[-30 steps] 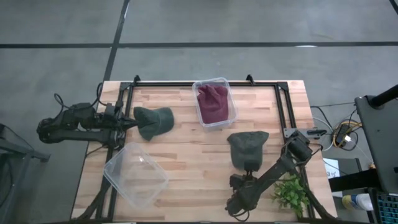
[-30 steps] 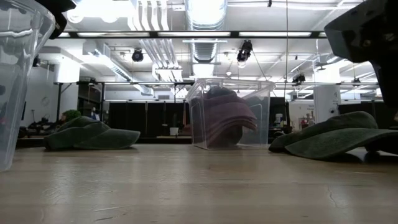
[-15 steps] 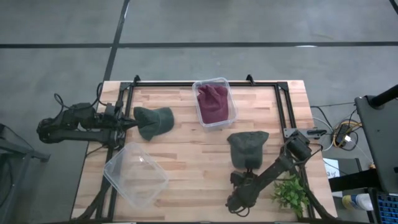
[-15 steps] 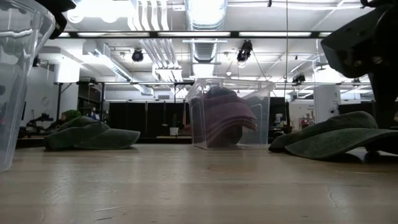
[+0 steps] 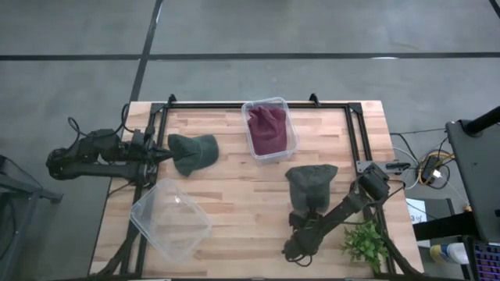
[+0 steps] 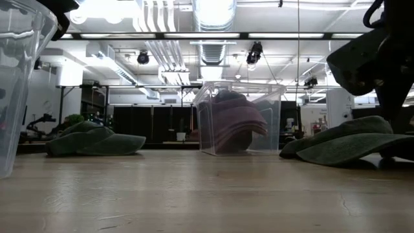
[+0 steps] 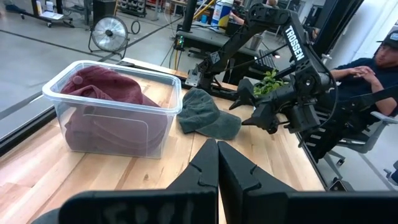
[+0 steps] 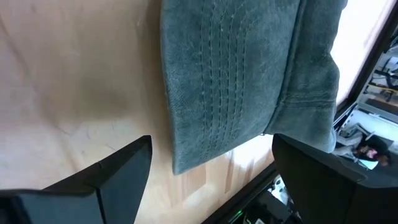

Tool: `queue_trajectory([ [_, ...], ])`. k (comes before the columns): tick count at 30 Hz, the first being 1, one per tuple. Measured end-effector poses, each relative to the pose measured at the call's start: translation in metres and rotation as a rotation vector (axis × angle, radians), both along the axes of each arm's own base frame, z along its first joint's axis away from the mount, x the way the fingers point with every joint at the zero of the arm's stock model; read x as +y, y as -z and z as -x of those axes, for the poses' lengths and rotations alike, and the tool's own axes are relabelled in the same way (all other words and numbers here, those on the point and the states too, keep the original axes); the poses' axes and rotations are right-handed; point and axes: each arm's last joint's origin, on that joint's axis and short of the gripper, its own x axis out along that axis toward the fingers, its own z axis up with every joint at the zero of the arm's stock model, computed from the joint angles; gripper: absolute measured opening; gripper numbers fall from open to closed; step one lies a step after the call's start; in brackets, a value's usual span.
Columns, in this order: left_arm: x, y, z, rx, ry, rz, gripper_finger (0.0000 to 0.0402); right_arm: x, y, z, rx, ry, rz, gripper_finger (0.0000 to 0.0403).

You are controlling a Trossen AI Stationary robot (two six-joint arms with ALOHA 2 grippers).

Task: Pick & Place hat
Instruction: Put the green cap into the bottom transparent bin

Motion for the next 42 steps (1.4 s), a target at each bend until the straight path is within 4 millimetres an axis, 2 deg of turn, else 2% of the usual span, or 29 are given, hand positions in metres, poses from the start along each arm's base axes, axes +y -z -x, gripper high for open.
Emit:
queue_trajectory([
  [13, 0.000, 0.000, 0.000, 0.000, 0.000, 0.000, 0.0000, -0.004, 0.004, 0.000, -0.022, 0.016, 0.033, 0.0327],
  [23, 0.000, 0.000, 0.000, 0.000, 0.000, 0.000, 0.0000, -0.011, 0.016, 0.006, -0.001, 0.032, 0.042, 0.0326],
  [33, 0.000, 0.000, 0.000, 0.000, 0.000, 0.000, 0.0000, -0.015, 0.020, 0.009, 0.003, 0.051, 0.062, 0.0323],
  [37, 0.000, 0.000, 0.000, 0.000, 0.000, 0.000, 0.0000, -0.015, 0.020, 0.009, -0.005, 0.061, 0.065, 0.0297],
  [42, 0.000, 0.000, 0.000, 0.000, 0.000, 0.000, 0.0000, -0.014, 0.020, 0.009, -0.009, 0.063, 0.064, 0.0242],
])
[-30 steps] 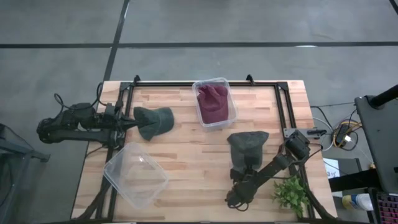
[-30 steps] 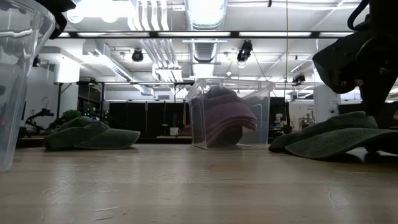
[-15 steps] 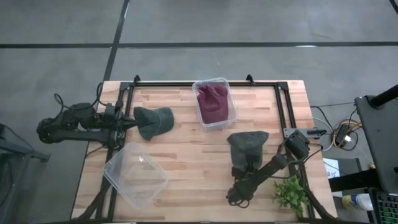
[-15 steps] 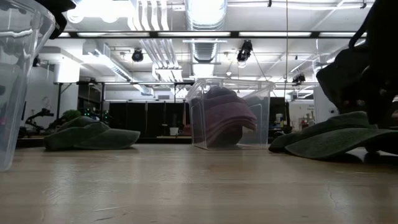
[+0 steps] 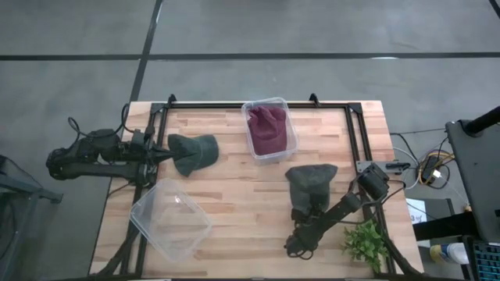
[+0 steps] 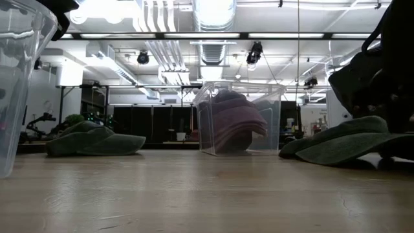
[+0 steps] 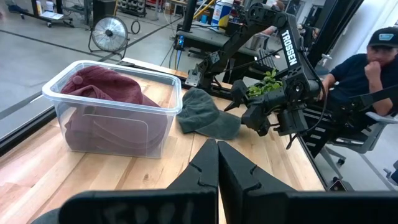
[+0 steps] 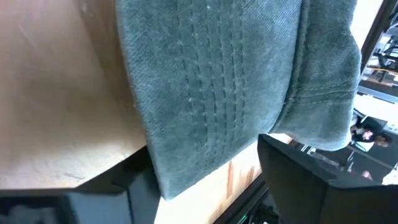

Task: Pick & Place hat
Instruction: Put the green cap into the bottom transparent bin

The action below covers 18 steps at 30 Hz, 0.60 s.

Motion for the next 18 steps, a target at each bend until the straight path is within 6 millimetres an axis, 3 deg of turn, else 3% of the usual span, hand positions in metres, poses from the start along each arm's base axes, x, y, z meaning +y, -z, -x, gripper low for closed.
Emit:
queue_trajectory([
  [18, 0.0000, 0.0000, 0.0000, 0.000, 0.000, 0.000, 0.0000, 0.0007, -0.0069, 0.0016, 0.006, 0.086, 0.027, 0.0083],
])
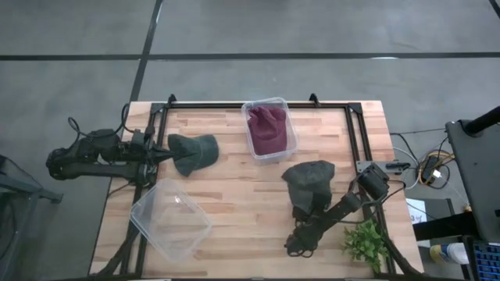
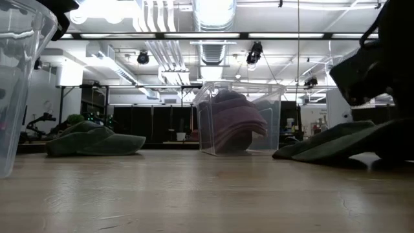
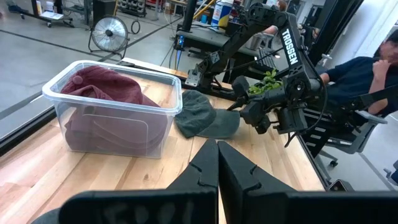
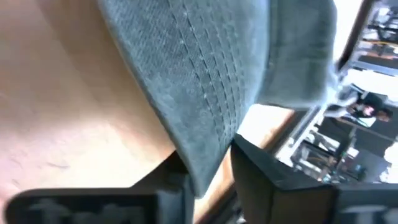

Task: Pick & Place hat
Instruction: Put the green cap into the bottom transparent bin

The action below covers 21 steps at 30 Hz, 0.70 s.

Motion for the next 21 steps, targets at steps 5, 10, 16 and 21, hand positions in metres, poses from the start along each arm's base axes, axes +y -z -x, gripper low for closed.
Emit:
queue_trajectory([
  [5, 0.000, 0.000, 0.000, 0.000, 0.000, 0.000, 0.0000, 0.003, -0.018, -0.004, -0.067, 0.003, -0.016, 0.0028],
  [10, 0.000, 0.000, 0.000, 0.000, 0.000, 0.000, 0.0000, 0.007, -0.044, -0.009, -0.186, 0.032, -0.075, 0.0014],
  [16, 0.000, 0.000, 0.000, 0.000, 0.000, 0.000, 0.0000, 0.009, -0.079, -0.005, -0.303, 0.066, -0.147, 0.0012],
  [21, 0.000, 0.000, 0.000, 0.000, 0.000, 0.000, 0.0000, 0.011, -0.115, 0.002, -0.424, 0.041, -0.215, 0.0012],
])
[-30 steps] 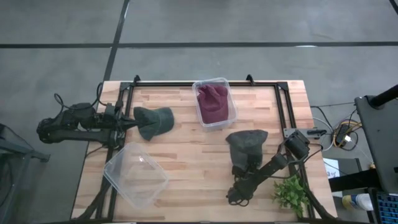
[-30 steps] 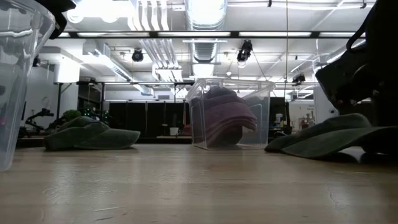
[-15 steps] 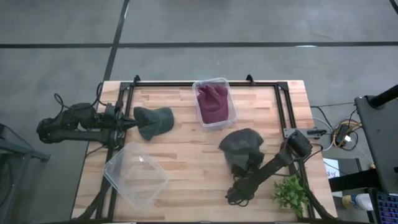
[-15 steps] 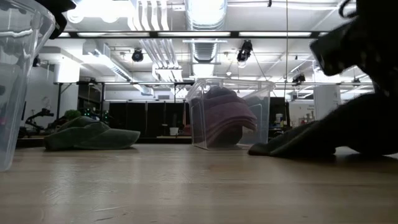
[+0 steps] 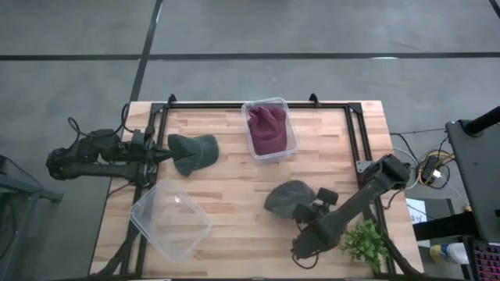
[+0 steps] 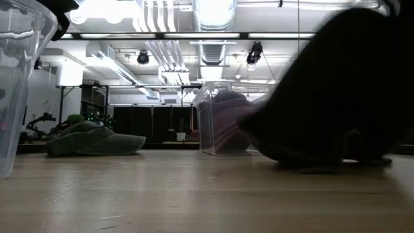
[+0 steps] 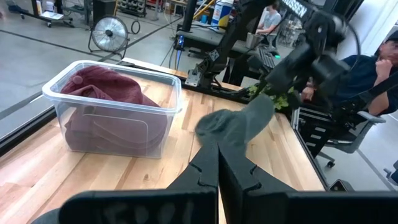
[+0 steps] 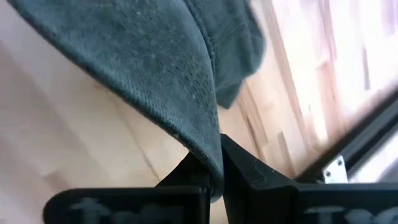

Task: Pick & Place hat
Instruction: Put the green cap into the bottom transparent bin

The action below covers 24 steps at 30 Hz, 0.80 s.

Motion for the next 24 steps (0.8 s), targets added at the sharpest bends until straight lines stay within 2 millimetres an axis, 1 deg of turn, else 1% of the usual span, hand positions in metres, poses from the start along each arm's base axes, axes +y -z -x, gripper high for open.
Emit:
queue_trajectory([
  [5, 0.000, 0.000, 0.000, 0.001, 0.003, -0.012, 0.0000, 0.000, -0.041, 0.003, -0.163, -0.025, -0.037, 0.0012],
  [12, 0.000, 0.000, 0.000, -0.001, -0.004, 0.017, 0.0000, 0.003, -0.090, -0.005, -0.410, -0.105, 0.010, 0.0012],
  [15, 0.000, 0.000, 0.000, -0.001, -0.002, 0.023, 0.0000, 0.005, -0.104, -0.009, -0.467, -0.145, 0.025, 0.0012],
  [19, 0.000, 0.000, 0.000, -0.002, -0.008, 0.051, 0.0000, 0.007, -0.118, -0.013, -0.529, -0.203, 0.066, 0.0012],
  [24, 0.000, -0.002, 0.001, -0.011, -0.018, 0.112, 0.0000, 0.010, -0.133, -0.021, -0.602, -0.294, 0.192, 0.0011],
])
